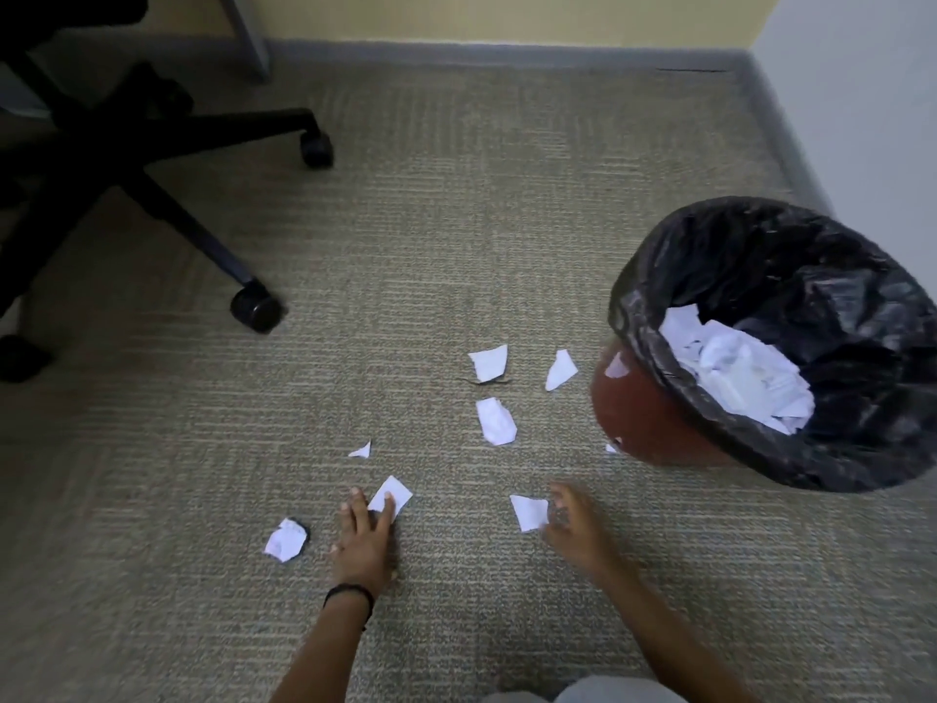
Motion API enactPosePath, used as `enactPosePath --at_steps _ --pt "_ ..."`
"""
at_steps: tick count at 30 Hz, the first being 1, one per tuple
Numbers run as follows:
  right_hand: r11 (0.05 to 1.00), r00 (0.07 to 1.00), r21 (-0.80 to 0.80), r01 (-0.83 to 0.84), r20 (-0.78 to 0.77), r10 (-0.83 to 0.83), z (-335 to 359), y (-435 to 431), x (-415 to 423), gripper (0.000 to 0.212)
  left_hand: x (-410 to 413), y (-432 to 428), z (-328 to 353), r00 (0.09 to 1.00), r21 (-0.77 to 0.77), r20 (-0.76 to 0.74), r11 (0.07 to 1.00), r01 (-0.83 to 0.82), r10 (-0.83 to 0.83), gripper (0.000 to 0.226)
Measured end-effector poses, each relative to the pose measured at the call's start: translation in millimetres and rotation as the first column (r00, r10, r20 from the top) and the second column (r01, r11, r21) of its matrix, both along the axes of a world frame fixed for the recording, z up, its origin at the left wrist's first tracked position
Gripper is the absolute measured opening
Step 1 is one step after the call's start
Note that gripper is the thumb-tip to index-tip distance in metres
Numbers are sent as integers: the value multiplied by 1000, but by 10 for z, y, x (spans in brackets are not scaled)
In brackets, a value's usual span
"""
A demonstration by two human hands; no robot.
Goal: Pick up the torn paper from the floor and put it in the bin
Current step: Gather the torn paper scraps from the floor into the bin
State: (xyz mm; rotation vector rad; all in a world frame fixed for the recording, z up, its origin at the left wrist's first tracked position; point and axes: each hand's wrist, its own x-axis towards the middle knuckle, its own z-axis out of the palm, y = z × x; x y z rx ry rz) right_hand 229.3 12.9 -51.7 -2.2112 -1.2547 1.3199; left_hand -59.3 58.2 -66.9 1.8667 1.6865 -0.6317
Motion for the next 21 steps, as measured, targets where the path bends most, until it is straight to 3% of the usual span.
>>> enactPosePath --at_steps 5,8,12,15,21 --pt "976 938 -12 -219 274 214 -90 -24 -81 59 -16 -6 -52 999 22 33 999 -37 36 93" --pt "966 877 -56 -254 408 255 -114 61 -191 50 -16 -10 -81 995 11 65 997 -73 72 95" --pt "961 909 -49 -274 313 275 -126 103 -228 29 -43 1 -124 995 10 65 997 -73 72 99" --pt "976 972 96 -194 157 178 184 187 -198 6 -21 7 -110 997 -8 56 998 -56 56 99" --pt "925 997 380 -6 -63 32 1414 298 -142 25 18 85 -52 1000 -60 -4 998 -16 15 107"
